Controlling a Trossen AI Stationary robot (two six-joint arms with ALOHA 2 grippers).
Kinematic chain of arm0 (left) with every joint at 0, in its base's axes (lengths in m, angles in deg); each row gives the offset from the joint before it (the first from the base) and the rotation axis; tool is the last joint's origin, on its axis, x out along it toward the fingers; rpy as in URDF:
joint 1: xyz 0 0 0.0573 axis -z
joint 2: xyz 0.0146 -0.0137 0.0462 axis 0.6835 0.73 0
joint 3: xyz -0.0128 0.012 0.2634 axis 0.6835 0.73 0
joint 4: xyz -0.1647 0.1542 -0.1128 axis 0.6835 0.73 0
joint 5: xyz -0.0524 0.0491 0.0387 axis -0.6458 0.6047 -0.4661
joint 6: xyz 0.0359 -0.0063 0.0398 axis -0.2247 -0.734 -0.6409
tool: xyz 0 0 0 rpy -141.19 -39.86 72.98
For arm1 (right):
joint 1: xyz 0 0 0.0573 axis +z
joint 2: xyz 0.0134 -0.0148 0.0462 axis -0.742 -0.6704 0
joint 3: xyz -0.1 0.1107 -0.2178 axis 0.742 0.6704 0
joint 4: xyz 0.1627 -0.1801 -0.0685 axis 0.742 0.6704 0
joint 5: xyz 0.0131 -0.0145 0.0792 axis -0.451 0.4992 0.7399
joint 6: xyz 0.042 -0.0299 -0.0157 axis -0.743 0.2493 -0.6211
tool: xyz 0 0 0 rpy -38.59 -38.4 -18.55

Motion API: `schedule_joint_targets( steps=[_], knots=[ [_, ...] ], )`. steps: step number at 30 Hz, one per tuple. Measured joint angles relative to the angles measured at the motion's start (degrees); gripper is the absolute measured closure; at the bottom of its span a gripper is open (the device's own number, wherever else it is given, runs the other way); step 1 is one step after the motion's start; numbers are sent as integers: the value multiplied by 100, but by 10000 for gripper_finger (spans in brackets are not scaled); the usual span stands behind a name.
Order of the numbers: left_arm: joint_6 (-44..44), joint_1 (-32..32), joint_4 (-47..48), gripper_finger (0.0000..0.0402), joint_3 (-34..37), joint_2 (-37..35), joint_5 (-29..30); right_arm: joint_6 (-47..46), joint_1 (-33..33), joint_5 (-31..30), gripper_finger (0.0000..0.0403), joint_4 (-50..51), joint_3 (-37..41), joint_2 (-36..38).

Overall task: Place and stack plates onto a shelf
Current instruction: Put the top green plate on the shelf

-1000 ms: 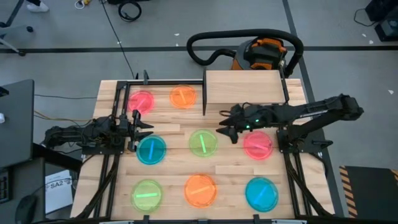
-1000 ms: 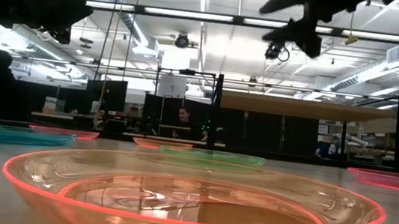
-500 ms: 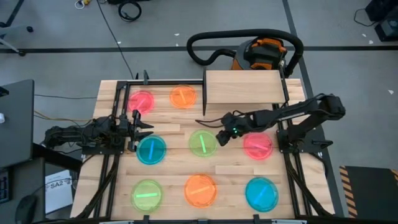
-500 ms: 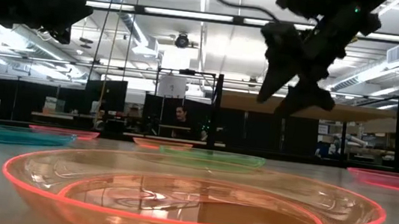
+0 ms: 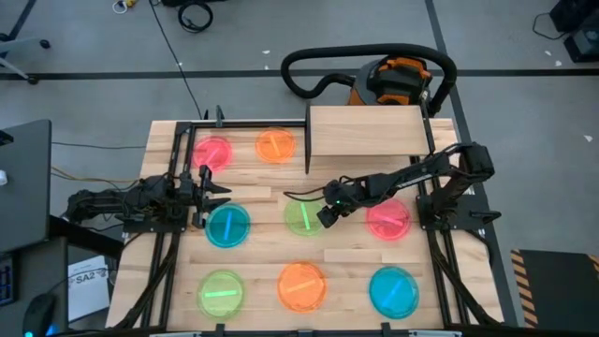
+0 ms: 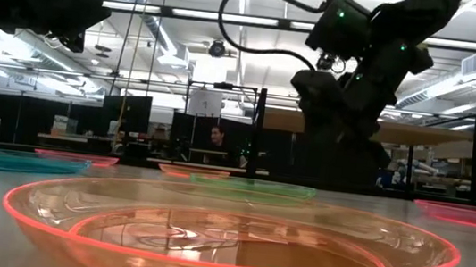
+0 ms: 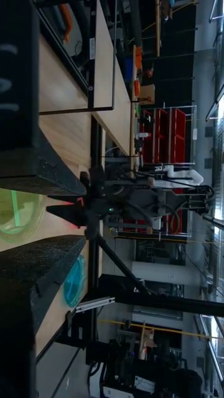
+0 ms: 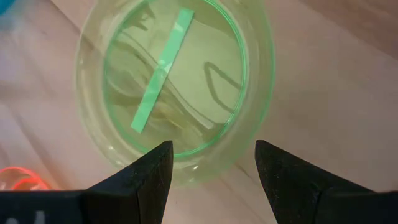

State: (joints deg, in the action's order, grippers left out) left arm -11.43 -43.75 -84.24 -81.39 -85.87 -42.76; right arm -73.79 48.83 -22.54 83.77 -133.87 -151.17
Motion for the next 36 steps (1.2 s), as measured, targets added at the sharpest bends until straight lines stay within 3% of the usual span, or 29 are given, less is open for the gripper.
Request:
schedule_joint_targets(
  steps=[21,36],
  knots=[
    [2,0,-6,280,1,5,0,0,1,0,172,-368,-21,-417],
    [2,-1,-7,280,2,5,-2,-2,-4,-28,306,-334,2,-428]
  ],
)
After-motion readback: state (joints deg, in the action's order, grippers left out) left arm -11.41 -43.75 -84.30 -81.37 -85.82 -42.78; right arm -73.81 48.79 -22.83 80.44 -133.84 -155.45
